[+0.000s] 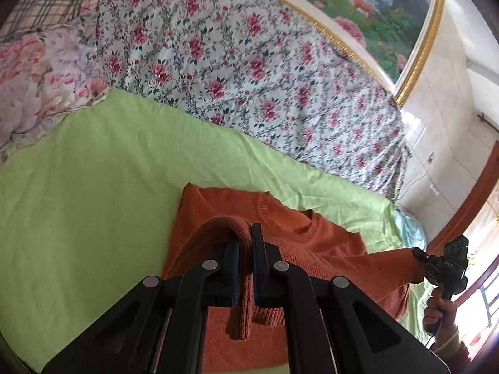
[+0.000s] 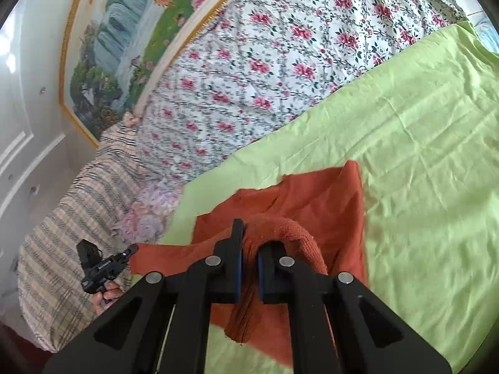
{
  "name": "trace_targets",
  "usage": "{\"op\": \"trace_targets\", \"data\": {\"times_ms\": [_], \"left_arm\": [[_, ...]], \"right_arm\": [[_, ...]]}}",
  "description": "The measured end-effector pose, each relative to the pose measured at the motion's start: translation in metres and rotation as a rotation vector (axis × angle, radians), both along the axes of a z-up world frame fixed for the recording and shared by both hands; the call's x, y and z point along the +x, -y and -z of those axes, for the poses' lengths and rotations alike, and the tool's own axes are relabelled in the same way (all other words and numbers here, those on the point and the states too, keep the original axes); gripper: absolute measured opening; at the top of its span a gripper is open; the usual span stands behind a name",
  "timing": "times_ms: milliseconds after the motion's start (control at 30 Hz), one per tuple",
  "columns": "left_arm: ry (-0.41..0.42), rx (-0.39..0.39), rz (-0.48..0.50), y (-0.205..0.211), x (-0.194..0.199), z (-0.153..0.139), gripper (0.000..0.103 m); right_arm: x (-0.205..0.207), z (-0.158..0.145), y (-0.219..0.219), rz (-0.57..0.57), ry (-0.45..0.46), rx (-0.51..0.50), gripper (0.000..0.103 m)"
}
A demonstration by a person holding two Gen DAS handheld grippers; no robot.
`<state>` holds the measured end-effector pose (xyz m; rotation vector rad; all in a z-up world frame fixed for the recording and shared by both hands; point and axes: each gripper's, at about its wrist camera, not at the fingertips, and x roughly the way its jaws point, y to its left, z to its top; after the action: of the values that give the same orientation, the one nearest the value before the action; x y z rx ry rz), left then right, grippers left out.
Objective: Fold small clothes
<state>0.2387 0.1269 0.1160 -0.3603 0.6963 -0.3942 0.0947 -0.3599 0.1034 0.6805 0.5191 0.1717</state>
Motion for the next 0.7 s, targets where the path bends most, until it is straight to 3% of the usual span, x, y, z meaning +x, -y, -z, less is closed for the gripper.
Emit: {"op": "trace_targets", "data": {"times_ms": [167, 433, 567, 600, 667, 700], "left_arm": [[-0.095, 0.056, -0.009, 0.012, 0.056, 0.041, 0.004], [-0.242, 0.109, -0.043, 0.014, 0.101, 0.096, 0.007], [-0.25, 0.083, -0.008, 0.014, 0.08, 0.092, 0.016], [-0.243, 0.071, 0.012, 0.016, 0.07, 0.088, 0.023], [-0.23, 0.066, 0.071, 0.025, 0.041, 0.084, 0.028], [-0.222, 0.067, 0.117, 0.034, 0.025, 0.084, 0.03]], "right_arm": [[0.056, 0.025, 0.019, 0.034, -0.127, -0.045, 0.008], [0.092, 0.08, 0.033, 0.096, -0.307, -0.067, 0.008], [0.087, 0.091, 0.036, 0.116, -0.355, -0.025, 0.013], [0.08, 0.087, 0.036, 0.128, -0.343, -0.018, 0.016], [0.059, 0.07, 0.031, 0.174, -0.296, -0.063, 0.027], [0.048, 0.061, 0.026, 0.186, -0.264, -0.097, 0.028]]}}
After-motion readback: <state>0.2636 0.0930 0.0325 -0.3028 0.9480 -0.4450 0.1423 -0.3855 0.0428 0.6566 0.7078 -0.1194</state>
